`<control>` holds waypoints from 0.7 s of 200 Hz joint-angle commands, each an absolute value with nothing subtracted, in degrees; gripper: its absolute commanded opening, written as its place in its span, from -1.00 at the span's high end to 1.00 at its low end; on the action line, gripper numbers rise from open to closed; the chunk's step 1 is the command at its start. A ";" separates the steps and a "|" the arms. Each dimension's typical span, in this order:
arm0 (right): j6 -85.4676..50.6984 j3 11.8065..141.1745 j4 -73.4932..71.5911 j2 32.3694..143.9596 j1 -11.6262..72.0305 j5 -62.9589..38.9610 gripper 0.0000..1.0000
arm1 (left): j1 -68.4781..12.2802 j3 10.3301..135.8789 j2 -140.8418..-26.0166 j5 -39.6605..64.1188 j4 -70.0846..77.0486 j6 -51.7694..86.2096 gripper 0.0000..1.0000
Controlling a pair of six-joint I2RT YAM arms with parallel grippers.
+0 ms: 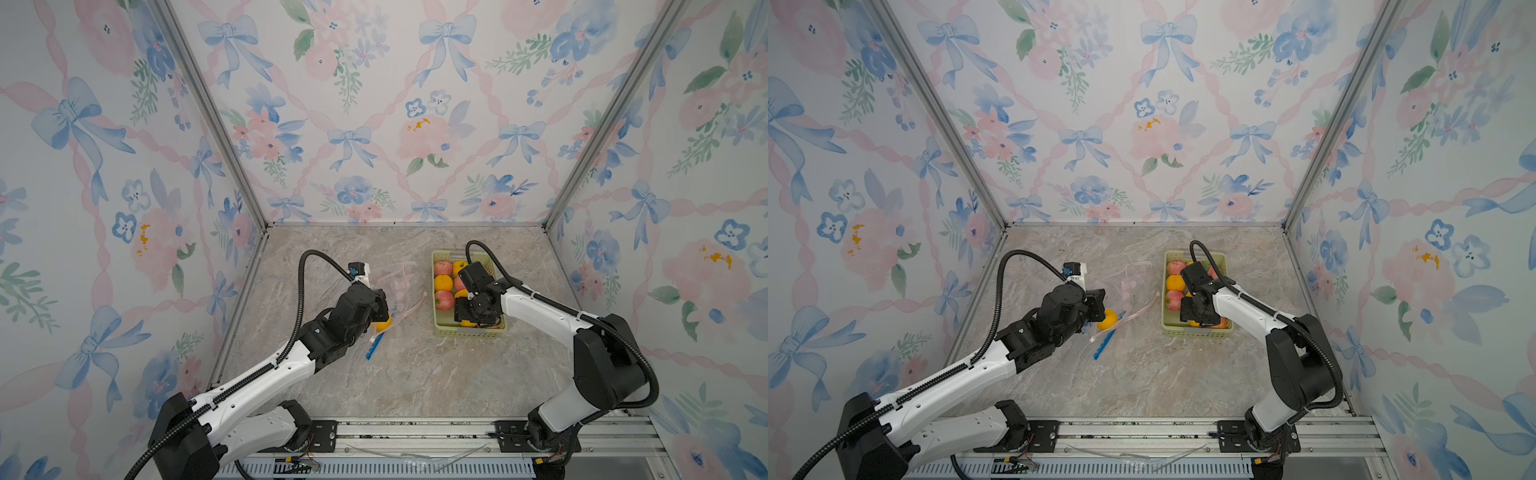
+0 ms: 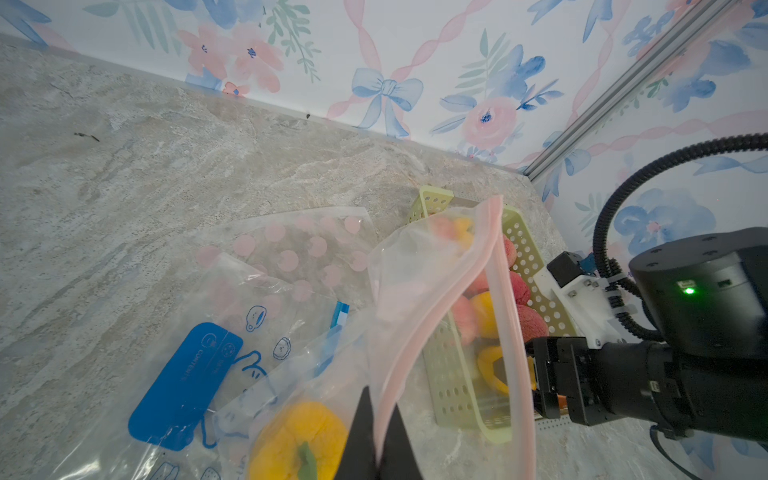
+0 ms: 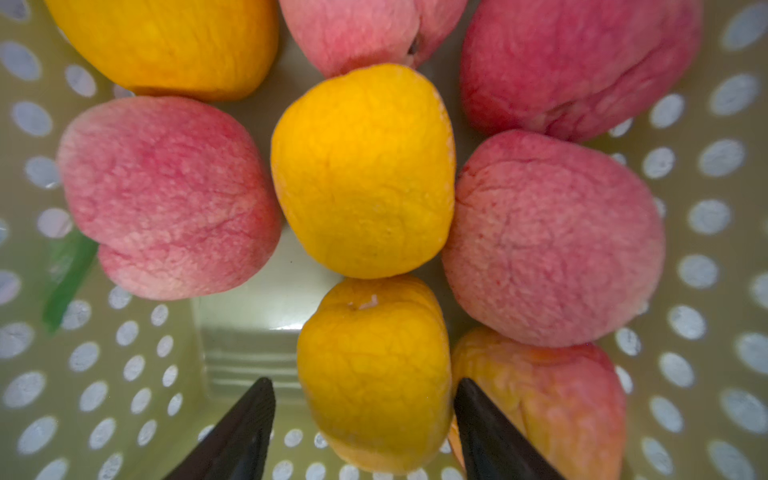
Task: Place the peach in a zip-top bag and seal the zipper
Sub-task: Pick up the peach from the basket.
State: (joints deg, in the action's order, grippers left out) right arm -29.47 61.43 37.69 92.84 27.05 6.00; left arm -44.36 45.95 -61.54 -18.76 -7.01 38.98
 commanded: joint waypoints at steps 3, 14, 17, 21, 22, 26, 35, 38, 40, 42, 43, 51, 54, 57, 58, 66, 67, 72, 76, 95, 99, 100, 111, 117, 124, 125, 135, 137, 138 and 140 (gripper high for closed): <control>-28.44 63.52 39.20 95.29 27.21 6.79 -0.45 | -43.69 47.81 -62.00 -17.91 -7.24 38.98 1.00; -28.28 63.73 39.35 96.77 27.42 7.34 -0.46 | -43.59 47.82 -62.05 -17.65 -7.23 39.22 1.00; -28.18 63.80 39.37 96.94 27.50 7.50 -0.46 | -43.59 47.81 -62.01 -17.63 -7.22 39.25 1.00; -28.08 63.87 39.37 97.10 27.53 7.63 -0.46 | -43.49 47.77 -62.00 -17.64 -7.29 39.35 1.00; -28.10 63.84 39.37 97.11 27.56 7.68 -0.46 | -43.54 47.75 -61.94 -17.65 -7.25 39.36 1.00; -28.12 63.81 39.37 97.33 27.60 7.93 -0.45 | -43.51 47.73 -61.94 -17.57 -7.17 39.37 1.00; -28.05 63.85 39.31 97.31 27.74 8.24 -0.40 | -43.37 47.55 -61.84 -17.37 -7.13 39.60 1.00; -28.10 63.75 39.29 97.25 27.81 8.26 -0.38 | -43.29 47.48 -61.82 -17.31 -7.10 39.56 1.00; -28.08 63.77 39.29 97.22 27.85 8.26 -0.37 | -43.32 47.47 -61.79 -17.25 -7.05 39.55 1.00; -28.05 63.80 39.22 97.10 27.86 8.26 -0.35 | -43.28 47.40 -61.79 -17.19 -7.01 39.60 1.00; -28.09 63.76 39.21 97.07 27.86 8.26 -0.34 | -43.26 47.38 -61.83 -17.16 -6.98 39.62 1.00; -28.08 63.68 39.03 96.57 28.14 8.22 -0.27 | -43.07 47.36 -61.93 -16.63 -6.86 39.66 1.00; -28.09 63.74 39.02 96.30 28.20 8.32 -0.23 | -43.00 47.37 -61.96 -16.43 -6.84 39.66 1.00; -28.12 63.73 39.02 95.91 28.32 8.35 -0.20 | -42.92 47.37 -62.03 -16.21 -6.79 39.64 1.00; -28.12 63.73 39.02 95.81 28.40 8.35 -0.19 | -42.90 47.37 -62.04 -16.11 -6.73 39.64 1.00; -28.09 63.81 39.24 95.19 28.86 8.72 -0.15 | -42.67 47.54 -62.09 -15.52 -6.77 39.63 1.00; -28.11 63.81 39.26 95.14 28.93 8.80 -0.15 | -42.65 47.59 -62.07 -15.45 -6.77 39.59 1.00; -28.12 63.96 39.51 93.57 29.35 9.18 -0.13 | -42.48 47.64 -62.15 -15.09 -6.75 39.55 1.00; -28.03 64.03 39.76 92.81 29.75 9.58 -0.12 | -42.39 47.68 -62.19 -14.89 -6.68 39.57 1.00; -27.99 64.37 40.43 88.98 31.69 11.14 -0.07 | -41.76 47.77 -62.21 -13.85 -6.60 39.80 1.00; -28.00 64.34 40.43 88.04 32.22 11.38 -0.05 | -41.64 47.75 -62.15 -13.65 -6.58 39.88 1.00; -27.98 64.38 40.43 87.92 32.37 11.40 -0.05 | -41.61 47.74 -62.19 -13.55 -6.54 39.89 1.00; -28.21 64.48 40.36 85.00 34.12 12.19 0.00 | -41.25 47.64 -62.22 -12.89 -6.18 40.12 1.00; -28.15 64.51 40.06 83.35 35.28 12.47 0.01 | -41.14 47.56 -62.15 -12.47 -5.96 40.25 1.00; -28.13 64.52 39.48 81.31 36.77 12.57 0.04 | -41.05 47.50 -62.31 -11.95 -5.68 40.25 1.00; -28.17 64.51 39.38 81.17 36.97 12.61 0.04 | -41.01 47.48 -62.31 -11.91 -5.65 40.25 1.00; -28.49 64.53 38.05 78.17 39.33 12.75 0.06 | -40.90 47.55 -62.43 -11.34 -5.28 40.39 1.00; -28.52 64.58 37.77 77.57 39.78 12.75 0.07 | -40.86 47.55 -62.48 -11.23 -5.27 40.35 1.00; -28.59 64.59 37.65 77.28 40.06 12.70 0.08 | -40.86 47.55 -62.48 -11.20 -5.27 40.39 1.00; -28.70 64.64 37.38 76.84 40.56 12.67 0.09 | -40.82 47.55 -62.62 -11.13 -5.21 40.42 1.00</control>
State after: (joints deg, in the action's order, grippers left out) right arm -28.23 62.87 38.76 83.13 35.86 11.03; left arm -41.39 46.41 -61.89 -13.54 -7.25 39.62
